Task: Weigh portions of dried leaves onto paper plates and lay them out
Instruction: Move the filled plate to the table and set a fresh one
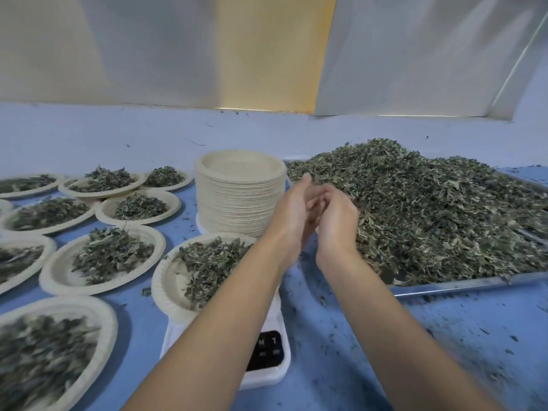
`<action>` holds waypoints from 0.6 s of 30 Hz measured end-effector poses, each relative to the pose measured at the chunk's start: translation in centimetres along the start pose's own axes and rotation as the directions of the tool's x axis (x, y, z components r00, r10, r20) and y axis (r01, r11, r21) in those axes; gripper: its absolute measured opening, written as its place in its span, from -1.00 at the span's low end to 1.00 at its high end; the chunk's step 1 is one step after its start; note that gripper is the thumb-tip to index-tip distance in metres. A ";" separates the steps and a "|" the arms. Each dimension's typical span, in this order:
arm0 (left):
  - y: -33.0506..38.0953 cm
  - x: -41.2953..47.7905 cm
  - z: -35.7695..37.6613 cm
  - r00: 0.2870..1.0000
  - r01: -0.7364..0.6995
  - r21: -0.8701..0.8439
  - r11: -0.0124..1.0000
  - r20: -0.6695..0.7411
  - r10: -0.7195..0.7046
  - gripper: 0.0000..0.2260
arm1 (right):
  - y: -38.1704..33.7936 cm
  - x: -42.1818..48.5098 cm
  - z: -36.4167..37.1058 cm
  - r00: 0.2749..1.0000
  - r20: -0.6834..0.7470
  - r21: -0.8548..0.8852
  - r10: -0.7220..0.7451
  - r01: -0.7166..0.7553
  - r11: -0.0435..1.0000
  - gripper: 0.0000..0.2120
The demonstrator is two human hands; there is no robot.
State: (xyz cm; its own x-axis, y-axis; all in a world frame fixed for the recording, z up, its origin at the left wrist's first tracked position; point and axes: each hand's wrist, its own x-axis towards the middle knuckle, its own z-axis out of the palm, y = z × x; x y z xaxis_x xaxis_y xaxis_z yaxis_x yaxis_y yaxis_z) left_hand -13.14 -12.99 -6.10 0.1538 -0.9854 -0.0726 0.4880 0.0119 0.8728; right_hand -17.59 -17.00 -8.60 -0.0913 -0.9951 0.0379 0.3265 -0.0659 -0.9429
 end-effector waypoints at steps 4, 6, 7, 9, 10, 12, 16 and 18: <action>2.2 -2.0 -2.6 0.995 -0.096 0.056 0.994 -0.033 0.098 -0.61 | 0.2 -2.2 2.6 0.992 0.111 0.074 -0.052 0.044 0.996 -0.65; 3.4 -2.9 -4.1 0.987 -0.148 0.073 0.986 -0.047 0.152 -0.63 | 0.2 -3.1 3.7 0.984 0.157 0.053 -0.079 0.072 0.996 -0.67; 3.9 -3.3 -4.9 0.983 -0.168 0.078 0.983 -0.058 0.173 -0.64 | 0.2 -3.5 4.2 0.979 0.177 0.032 -0.096 0.092 0.995 -0.69; 4.9 -4.1 -6.3 0.975 -0.198 0.097 0.975 -0.086 0.206 -0.65 | 0.1 -4.1 4.8 0.966 0.228 0.025 -0.120 0.118 0.993 -0.71; 5.3 -4.5 -7.1 0.969 -0.212 0.117 0.970 -0.104 0.225 -0.66 | 0.1 -4.3 5.0 0.957 0.268 0.038 -0.116 0.110 0.993 -0.71; 5.8 -5.3 -9.0 0.953 -0.237 0.179 0.955 -0.146 0.265 -0.66 | 0.2 -4.4 5.2 0.931 0.355 0.016 -0.080 0.080 0.997 -0.72; 5.8 -6.2 -12.1 0.914 -0.235 0.340 0.910 -0.241 0.326 -0.69 | 1.0 -4.0 4.7 0.922 0.388 -0.136 0.015 0.041 0.990 -0.75; 5.2 -6.5 -13.4 0.897 -0.226 0.451 0.863 -0.250 0.366 -0.71 | 1.4 -3.5 4.3 0.929 0.368 -0.185 0.026 0.046 0.982 -0.76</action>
State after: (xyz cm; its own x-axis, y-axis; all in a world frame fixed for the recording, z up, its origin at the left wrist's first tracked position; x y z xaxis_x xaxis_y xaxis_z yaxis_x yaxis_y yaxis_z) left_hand -0.09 -4.25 -7.53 0.5309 -0.8369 0.1336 -0.0015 0.1567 0.9876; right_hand -12.81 -13.93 -8.66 0.2703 -0.9536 0.1326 0.1421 -0.0967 -0.9851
